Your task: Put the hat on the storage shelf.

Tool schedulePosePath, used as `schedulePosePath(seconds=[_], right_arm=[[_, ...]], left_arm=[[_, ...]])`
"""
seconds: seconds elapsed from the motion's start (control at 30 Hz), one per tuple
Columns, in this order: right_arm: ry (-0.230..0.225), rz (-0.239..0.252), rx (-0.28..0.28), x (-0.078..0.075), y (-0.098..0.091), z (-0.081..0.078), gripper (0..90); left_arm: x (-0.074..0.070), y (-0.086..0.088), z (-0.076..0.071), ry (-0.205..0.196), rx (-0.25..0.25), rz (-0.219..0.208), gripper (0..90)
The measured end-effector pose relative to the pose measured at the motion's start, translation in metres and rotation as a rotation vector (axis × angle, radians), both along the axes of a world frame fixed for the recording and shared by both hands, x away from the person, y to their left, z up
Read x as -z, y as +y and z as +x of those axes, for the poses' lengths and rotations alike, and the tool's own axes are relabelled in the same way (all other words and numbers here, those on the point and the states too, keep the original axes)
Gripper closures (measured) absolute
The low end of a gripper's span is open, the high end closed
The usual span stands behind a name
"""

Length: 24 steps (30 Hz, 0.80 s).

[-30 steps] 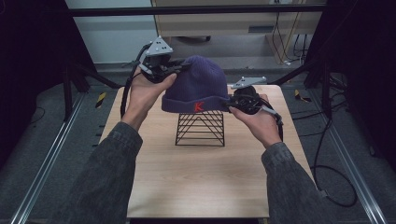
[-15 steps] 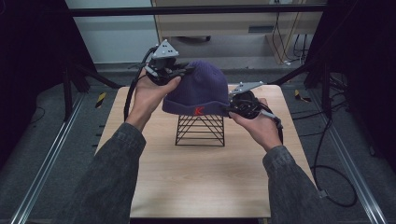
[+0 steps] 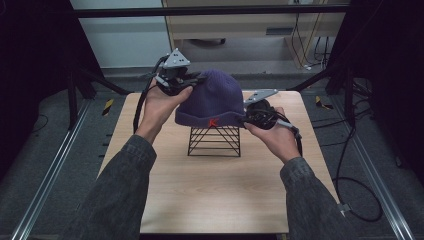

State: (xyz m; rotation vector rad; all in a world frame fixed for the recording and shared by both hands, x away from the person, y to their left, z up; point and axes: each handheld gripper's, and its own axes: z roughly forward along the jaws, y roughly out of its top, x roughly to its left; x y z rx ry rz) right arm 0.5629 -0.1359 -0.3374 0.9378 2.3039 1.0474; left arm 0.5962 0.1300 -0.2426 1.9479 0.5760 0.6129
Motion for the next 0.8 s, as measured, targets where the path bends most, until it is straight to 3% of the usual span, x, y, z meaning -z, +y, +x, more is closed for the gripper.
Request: schedulePosePath(seconds=[0.5, 0.8], right_arm=[[0.026, -0.008, 0.007, 0.012, -0.004, 0.0, 69.0], [0.028, -0.022, 0.002, 0.014, -0.004, -0.001, 68.5]], left_arm=[[0.014, -0.005, -0.001, 0.014, 0.004, 0.025, 79.6], [0.023, 0.004, -0.003, 0.027, 0.0, 0.0, 79.4]])
